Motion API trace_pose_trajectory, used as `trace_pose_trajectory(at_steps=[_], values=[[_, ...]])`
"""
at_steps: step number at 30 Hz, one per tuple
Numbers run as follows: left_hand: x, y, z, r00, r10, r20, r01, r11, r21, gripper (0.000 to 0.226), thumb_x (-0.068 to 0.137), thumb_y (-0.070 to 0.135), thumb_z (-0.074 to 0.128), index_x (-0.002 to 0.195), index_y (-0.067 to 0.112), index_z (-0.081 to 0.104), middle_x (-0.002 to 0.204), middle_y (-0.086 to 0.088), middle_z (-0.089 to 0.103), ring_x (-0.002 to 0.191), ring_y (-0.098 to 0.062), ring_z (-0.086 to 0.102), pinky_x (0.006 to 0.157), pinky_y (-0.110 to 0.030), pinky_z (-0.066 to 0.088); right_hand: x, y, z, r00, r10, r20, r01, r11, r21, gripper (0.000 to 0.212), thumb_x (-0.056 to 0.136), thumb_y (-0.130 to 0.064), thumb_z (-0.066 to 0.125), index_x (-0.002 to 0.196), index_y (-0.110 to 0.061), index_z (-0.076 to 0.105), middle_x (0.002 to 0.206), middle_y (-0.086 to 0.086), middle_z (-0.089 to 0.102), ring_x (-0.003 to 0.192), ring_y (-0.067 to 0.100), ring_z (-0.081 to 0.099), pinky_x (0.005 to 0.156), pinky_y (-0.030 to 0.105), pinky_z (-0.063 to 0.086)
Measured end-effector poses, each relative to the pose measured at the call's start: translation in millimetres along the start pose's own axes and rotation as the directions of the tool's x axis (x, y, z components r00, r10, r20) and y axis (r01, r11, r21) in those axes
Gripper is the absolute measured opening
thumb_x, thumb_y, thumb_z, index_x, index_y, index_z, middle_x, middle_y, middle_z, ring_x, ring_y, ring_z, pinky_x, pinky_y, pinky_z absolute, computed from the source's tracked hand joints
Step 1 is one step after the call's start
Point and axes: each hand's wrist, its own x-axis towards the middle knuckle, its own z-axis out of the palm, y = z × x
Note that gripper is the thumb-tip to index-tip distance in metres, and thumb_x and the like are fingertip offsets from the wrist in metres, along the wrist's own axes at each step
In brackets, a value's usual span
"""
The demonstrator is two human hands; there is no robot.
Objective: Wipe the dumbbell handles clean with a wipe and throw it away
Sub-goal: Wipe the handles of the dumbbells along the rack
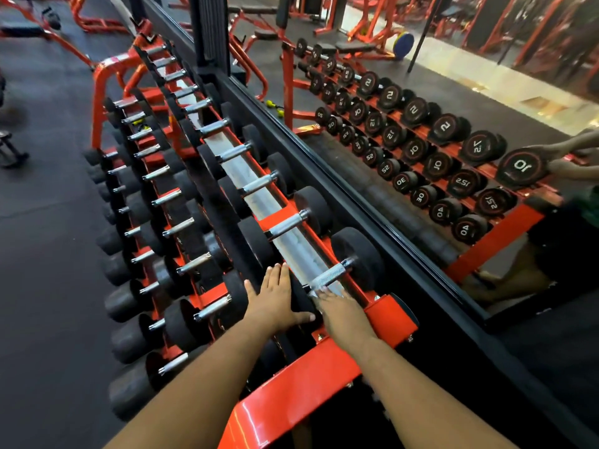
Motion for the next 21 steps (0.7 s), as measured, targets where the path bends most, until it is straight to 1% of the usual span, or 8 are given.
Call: trace_pose_trajectory(at_steps=[2,3,5,8,9,11,15,21], values=[[-11,-7,1,1.000,0.016,-0.021,-0.016,1.000,-0.024,0.128,0.078,0.071,0.070,0.162,0.019,-0.012,0.171,0.000,-0.012,0.157,-0.018,-0.012,0.121,-0.067,-0.003,-17,-10,-12,0.972,0.229,-0.047,-0.199,0.917,0.347,0.046,0.095,-0.008,0.048,0.136,-0.024,0.062,0.130,0.001,0.068,0.122,0.017,0.061,0.101,0.027,0.043],[-18,-10,2,0.999,0.024,-0.038,-0.026,0.999,-0.046,0.124,0.080,0.071,0.068,0.162,0.020,-0.009,0.171,0.000,-0.009,0.157,-0.018,-0.011,0.122,-0.066,-0.002,-24,-16,-18,0.932,0.359,-0.050,-0.287,0.815,0.503,0.044,0.095,-0.005,0.049,0.133,-0.021,0.065,0.123,0.000,0.071,0.114,0.019,0.065,0.094,0.024,0.046],[-36,-16,5,0.993,0.044,-0.106,-0.056,0.993,-0.108,0.112,0.084,0.067,0.066,0.163,0.021,0.002,0.171,0.001,0.002,0.158,-0.019,-0.001,0.124,-0.061,0.005,-37,-36,-29,0.846,0.533,-0.003,-0.350,0.559,0.752,0.042,0.094,-0.001,0.050,0.129,-0.018,0.068,0.118,-0.005,0.071,0.111,0.016,0.066,0.095,0.024,0.049],[-63,-21,11,0.978,0.047,-0.205,-0.105,0.954,-0.280,0.084,0.087,0.062,0.066,0.156,0.024,0.036,0.159,0.002,0.039,0.147,-0.018,0.036,0.119,-0.047,0.033,-54,-73,-34,0.785,0.586,0.204,-0.332,0.118,0.936,0.042,0.093,0.000,0.047,0.118,-0.026,0.069,0.114,0.001,0.073,0.105,0.019,0.070,0.087,0.043,0.060],[-71,-20,12,0.978,0.020,-0.208,-0.097,0.925,-0.367,0.072,0.087,0.060,0.067,0.147,0.025,0.048,0.146,0.005,0.054,0.135,-0.015,0.049,0.112,-0.043,0.042,-58,-85,-35,0.776,0.577,0.254,-0.322,0.017,0.947,0.040,0.093,0.002,0.046,0.116,-0.024,0.067,0.112,0.007,0.073,0.101,0.022,0.071,0.081,0.043,0.062],[-94,-19,11,0.982,-0.033,-0.188,-0.072,0.849,-0.524,0.045,0.089,0.050,0.070,0.127,0.027,0.066,0.114,0.015,0.069,0.110,-0.008,0.065,0.097,-0.034,0.051,-69,-106,-39,0.778,0.553,0.297,-0.298,-0.092,0.950,0.036,0.094,0.006,0.046,0.115,-0.016,0.065,0.108,0.017,0.072,0.095,0.027,0.072,0.073,0.041,0.062],[-141,-22,9,0.968,-0.087,-0.234,-0.074,0.795,-0.603,0.009,0.090,0.033,0.073,0.097,0.028,0.077,0.085,0.020,0.075,0.081,0.006,0.068,0.073,-0.022,0.052,-85,-140,-49,0.832,0.473,0.290,-0.271,-0.109,0.956,0.026,0.096,0.004,0.049,0.112,-0.011,0.063,0.102,0.018,0.072,0.087,0.025,0.072,0.068,0.041,0.062],[-213,-36,17,0.935,-0.267,-0.232,0.006,0.669,-0.743,0.008,0.089,0.023,0.078,0.088,0.016,0.076,0.078,0.002,0.076,0.067,-0.007,0.068,0.066,-0.028,0.057,-124,-165,-38,0.913,0.346,0.218,-0.257,0.071,0.964,0.011,0.096,-0.008,0.062,0.105,-0.014,0.064,0.096,0.010,0.075,0.086,0.027,0.074,0.068,0.040,0.062]])
